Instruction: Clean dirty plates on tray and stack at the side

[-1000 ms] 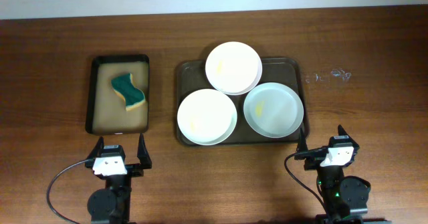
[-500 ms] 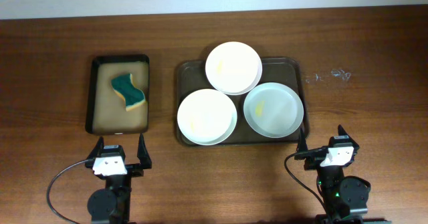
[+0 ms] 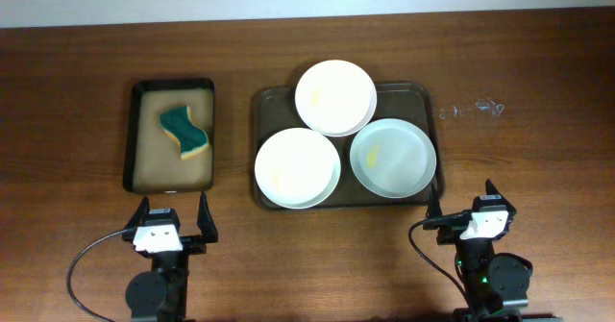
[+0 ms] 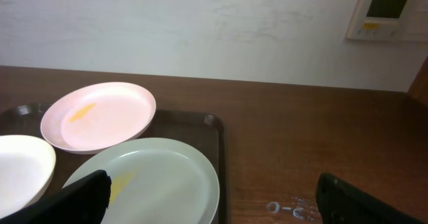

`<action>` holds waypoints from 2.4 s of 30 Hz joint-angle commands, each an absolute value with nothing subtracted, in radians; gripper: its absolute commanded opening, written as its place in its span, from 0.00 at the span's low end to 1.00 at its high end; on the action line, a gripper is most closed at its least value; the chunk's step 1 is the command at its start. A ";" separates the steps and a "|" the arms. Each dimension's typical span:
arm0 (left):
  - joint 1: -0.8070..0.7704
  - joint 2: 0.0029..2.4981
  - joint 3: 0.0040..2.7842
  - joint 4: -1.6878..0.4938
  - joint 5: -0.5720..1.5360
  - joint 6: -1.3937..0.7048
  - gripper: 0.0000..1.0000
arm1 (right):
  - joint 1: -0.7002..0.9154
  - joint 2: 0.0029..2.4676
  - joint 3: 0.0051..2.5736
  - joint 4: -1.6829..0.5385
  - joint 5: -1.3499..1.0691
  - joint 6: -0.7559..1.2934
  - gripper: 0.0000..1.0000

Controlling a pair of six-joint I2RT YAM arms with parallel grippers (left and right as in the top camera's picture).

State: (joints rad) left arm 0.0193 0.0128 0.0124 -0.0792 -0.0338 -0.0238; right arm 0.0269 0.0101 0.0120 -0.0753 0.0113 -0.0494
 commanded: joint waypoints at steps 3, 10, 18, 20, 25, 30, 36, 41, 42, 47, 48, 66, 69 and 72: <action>0.018 0.010 0.009 -0.080 -0.048 -0.030 0.99 | 0.035 0.004 0.006 -0.081 0.023 -0.048 0.98; 0.018 0.010 0.009 -0.080 -0.048 -0.030 0.99 | 0.035 0.004 0.006 -0.081 0.023 -0.048 0.98; 0.018 0.010 0.009 -0.080 -0.048 -0.030 1.00 | 0.035 0.004 0.006 -0.081 0.023 -0.048 0.98; 0.018 0.010 0.009 -0.081 -0.048 -0.030 0.99 | 0.035 0.004 0.006 -0.081 0.023 -0.048 0.98; 0.018 0.010 0.009 -0.080 -0.048 -0.030 0.99 | 0.035 0.004 0.006 -0.081 0.023 -0.048 0.98; 0.018 0.010 0.009 -0.080 -0.048 -0.030 0.99 | 0.035 0.004 0.006 -0.081 0.023 -0.048 0.98; 0.018 0.010 0.009 -0.080 -0.048 -0.030 0.99 | 0.035 0.004 0.006 -0.081 0.023 -0.048 0.98; 0.009 0.010 0.010 0.057 0.617 -0.409 0.99 | 0.035 0.004 0.006 -0.081 0.023 -0.048 0.98; 0.008 0.010 0.010 0.099 0.665 -0.437 0.99 | 0.035 0.004 0.006 -0.081 0.023 -0.048 0.98; 0.009 0.041 0.128 0.519 0.570 -0.439 0.99 | 0.035 0.004 0.006 -0.081 0.023 -0.048 0.99; 0.009 0.100 0.253 0.347 0.563 -0.293 0.99 | 0.035 0.004 0.006 -0.081 0.023 -0.048 0.98; 0.080 1.786 1.579 -0.911 0.045 -0.184 0.99 | 0.035 0.004 0.006 -0.081 0.023 -0.048 0.98; 0.122 1.910 1.579 -0.906 0.059 -0.384 0.99 | 0.035 0.004 0.006 -0.081 0.023 -0.048 0.99; 0.118 1.988 1.579 -0.855 0.054 -0.385 0.99 | 0.035 0.004 0.006 -0.081 0.023 -0.048 0.98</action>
